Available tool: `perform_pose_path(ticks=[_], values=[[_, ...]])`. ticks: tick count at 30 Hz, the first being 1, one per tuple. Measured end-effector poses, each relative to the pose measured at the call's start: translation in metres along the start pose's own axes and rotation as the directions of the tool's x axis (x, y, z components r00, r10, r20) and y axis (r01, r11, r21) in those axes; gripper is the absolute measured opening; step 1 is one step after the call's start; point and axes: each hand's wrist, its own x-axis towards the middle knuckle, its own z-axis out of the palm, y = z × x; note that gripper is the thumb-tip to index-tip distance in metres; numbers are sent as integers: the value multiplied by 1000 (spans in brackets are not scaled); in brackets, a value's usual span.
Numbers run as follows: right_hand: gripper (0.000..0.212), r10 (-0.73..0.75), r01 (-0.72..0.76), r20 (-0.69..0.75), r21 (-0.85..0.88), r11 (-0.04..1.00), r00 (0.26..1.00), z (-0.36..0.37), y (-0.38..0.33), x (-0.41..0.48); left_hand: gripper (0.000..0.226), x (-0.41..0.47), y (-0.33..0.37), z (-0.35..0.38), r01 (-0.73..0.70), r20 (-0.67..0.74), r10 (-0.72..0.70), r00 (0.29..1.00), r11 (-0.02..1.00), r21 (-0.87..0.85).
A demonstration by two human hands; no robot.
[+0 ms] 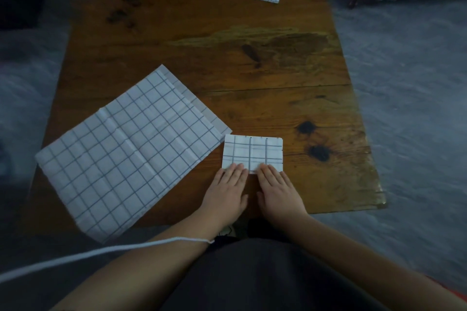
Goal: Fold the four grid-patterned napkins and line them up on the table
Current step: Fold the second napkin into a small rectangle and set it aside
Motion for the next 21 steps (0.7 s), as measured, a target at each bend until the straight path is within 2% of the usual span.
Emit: perform_pose_path(ticks=[6, 8, 12, 14, 17, 21], values=[[63, 48, -47, 8, -36, 998, 999, -4, 48, -20, 62, -18, -36, 1, 105, 15, -105, 994, 991, -78], [62, 49, -51, -33, -47, 998, 998, -7, 52, -18, 62, -21, -39, 0, 118, 15, -117, 993, 988, -96], [40, -30, 37, -165, 38, 999, 986, -26, 33, 7, 57, -12, -27, -13, 146, -65, -163, 984, 966, -212], [33, -100, 108, -101, 83, 991, 990, -38, 19, 27, 50, -2, -22, -23, 195, -93, -239, 967, 921, -338], [31, -117, 113, 32, 114, 987, 993, -46, 10, 54, 40, 14, -23, -38, 323, -7, -393, 919, 764, -559], [26, -163, 158, 92, 60, 986, 982, -51, 18, 67, 32, 24, -27, -53, 394, 124, -416, 901, 662, -638]])
